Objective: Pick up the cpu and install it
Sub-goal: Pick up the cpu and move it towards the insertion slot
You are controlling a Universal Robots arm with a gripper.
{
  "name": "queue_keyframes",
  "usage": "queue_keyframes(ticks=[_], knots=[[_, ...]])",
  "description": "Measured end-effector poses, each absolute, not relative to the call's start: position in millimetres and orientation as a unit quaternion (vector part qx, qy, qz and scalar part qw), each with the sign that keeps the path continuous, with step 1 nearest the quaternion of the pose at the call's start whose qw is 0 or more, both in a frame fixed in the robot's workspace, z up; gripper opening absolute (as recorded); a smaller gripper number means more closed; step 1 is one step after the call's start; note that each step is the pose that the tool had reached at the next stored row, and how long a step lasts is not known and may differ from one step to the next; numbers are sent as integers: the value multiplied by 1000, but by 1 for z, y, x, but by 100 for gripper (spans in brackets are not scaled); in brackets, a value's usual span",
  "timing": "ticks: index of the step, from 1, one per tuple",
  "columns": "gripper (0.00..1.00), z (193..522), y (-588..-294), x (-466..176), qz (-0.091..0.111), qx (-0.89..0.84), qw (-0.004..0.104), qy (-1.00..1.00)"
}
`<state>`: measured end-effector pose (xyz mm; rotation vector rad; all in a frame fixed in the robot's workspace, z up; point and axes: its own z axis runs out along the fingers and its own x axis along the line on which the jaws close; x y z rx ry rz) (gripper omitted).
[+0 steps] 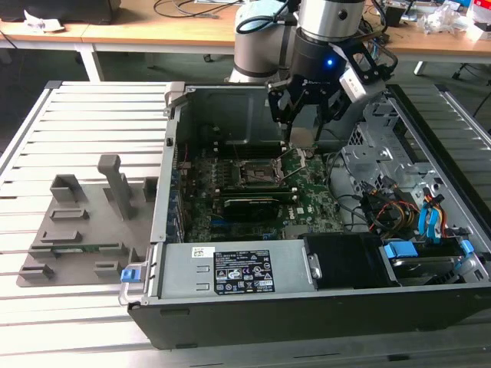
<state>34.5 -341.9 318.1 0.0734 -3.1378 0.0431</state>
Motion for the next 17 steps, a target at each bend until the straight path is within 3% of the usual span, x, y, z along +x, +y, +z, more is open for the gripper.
queue_keyframes(ticks=[17], knots=[[55, 295, -339, 19, 14, 23, 1, -1000]])
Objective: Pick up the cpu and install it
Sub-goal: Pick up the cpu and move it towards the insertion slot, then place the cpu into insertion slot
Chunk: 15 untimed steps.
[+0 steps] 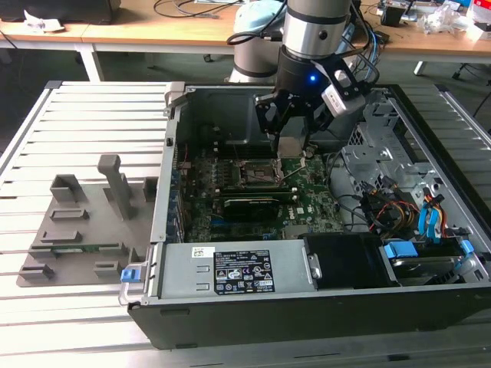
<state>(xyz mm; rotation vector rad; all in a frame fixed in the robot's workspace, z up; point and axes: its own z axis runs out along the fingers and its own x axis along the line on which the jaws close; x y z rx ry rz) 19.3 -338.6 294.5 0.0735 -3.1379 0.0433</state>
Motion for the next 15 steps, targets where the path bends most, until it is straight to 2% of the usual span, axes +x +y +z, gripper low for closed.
queue_keyframes(ticks=[15], knots=[[55, 292, -339, 12, 14, 23, 1, -1000]])
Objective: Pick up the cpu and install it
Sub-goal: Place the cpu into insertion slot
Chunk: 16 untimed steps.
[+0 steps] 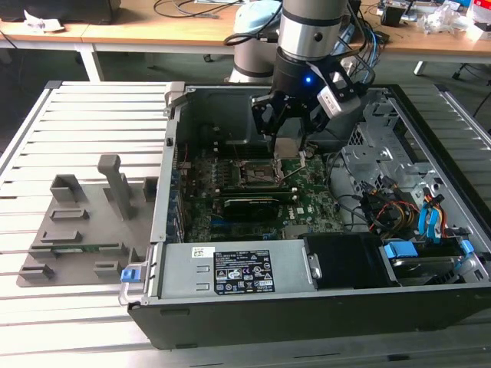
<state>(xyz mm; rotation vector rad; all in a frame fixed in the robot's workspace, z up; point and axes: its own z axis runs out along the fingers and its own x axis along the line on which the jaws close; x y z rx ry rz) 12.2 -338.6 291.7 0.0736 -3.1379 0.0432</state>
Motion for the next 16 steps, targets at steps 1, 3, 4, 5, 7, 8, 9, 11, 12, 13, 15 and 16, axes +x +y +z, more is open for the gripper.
queue_keyframes(ticks=[1, 3, 4, 5, 7, 8, 9, 11, 12, 13, 15, 16], knots=[[55, 291, -339, 10, 14, 23, 1, -1000], [55, 289, -338, 6, 14, 23, 1, -1000], [55, 289, -337, 4, 14, 23, 1, -1000], [55, 288, -335, 3, 14, 23, 1, -1000], [55, 287, -333, 2, 14, 23, 1, -1000], [55, 287, -333, 2, 14, 23, 1, -1000], [55, 287, -333, 2, 14, 23, 1, -1000], [55, 287, -333, 2, 14, 23, 1, -1000], [55, 287, -333, 2, 14, 23, 1, -1000], [55, 287, -333, 2, 14, 20, 1, -1000], [55, 287, -333, 2, 15, 3, 2, -1000], [55, 287, -333, 2, 15, -2, 2, -1000]])
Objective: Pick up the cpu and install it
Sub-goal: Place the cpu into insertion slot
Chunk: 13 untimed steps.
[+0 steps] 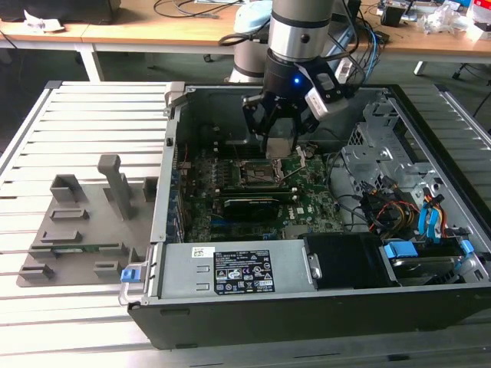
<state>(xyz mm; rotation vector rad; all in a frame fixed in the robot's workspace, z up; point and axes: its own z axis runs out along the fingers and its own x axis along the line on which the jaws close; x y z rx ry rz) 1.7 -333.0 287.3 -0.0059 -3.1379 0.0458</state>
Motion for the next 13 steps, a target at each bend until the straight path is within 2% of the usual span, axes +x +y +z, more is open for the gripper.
queue_keyframes(ticks=[13], knots=[[55, 287, -333, 2, 17, -102, 3, -995]])
